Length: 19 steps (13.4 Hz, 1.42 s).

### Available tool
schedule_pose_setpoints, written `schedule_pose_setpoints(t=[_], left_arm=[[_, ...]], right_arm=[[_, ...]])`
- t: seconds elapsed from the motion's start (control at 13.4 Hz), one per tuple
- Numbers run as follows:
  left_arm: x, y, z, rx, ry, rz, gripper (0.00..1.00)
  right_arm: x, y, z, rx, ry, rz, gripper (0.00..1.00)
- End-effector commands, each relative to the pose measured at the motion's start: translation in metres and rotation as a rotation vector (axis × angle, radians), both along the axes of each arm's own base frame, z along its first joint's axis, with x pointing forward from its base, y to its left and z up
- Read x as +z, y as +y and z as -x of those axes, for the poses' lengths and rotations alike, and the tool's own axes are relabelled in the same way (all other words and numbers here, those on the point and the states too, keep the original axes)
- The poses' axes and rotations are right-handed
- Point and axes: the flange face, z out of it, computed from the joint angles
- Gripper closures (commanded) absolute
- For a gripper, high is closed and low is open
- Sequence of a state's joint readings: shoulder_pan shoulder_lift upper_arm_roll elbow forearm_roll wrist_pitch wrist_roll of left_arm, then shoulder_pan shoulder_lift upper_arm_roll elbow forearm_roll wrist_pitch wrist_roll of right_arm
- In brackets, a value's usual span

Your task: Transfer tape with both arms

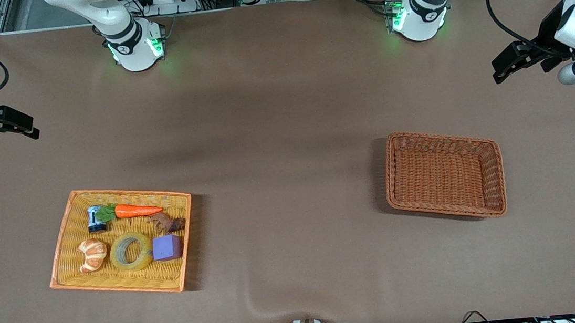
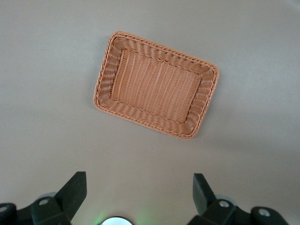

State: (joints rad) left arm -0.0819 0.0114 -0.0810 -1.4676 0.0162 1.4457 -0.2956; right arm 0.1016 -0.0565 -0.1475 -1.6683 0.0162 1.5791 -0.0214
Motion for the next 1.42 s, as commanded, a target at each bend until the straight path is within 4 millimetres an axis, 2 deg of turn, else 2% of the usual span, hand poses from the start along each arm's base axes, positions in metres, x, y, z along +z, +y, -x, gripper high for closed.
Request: schedule_pose_setpoints(t=[0.0,0.3,0.6,0.82,1.05,1.34], left_arm=[[0.003,-0.007,0.0,-0.001,0.008,0.001,0.0],[0.002,-0.006,0.0,0.001,0.009,-0.003,0.0],[-0.01,-0.01,-0.006,-0.011,0.029,-0.002,0.0],[-0.003,-0.021,-0.008,-0.029,-0.004,0.011,0.0],[-0.003,-0.027,-0.009,-0.03,-0.024,0.011,0.0],[-0.003,-0.024,-0.008,-0.032,-0.02,0.016,0.0]], right_arm=[[0.008,0.0,0.004,-0.013,-0.003,0.014,0.0],[0.007,0.0,0.004,-0.012,0.0,0.014,0.0],[0.007,0.003,0.008,0.007,0.032,0.011,0.0],[0.005,0.01,0.013,0.019,0.075,0.008,0.0],[-0.003,0.003,0.003,0.004,0.051,0.013,0.0],[-0.021,-0.002,-0.017,-0.007,0.017,0.02,0.0]])
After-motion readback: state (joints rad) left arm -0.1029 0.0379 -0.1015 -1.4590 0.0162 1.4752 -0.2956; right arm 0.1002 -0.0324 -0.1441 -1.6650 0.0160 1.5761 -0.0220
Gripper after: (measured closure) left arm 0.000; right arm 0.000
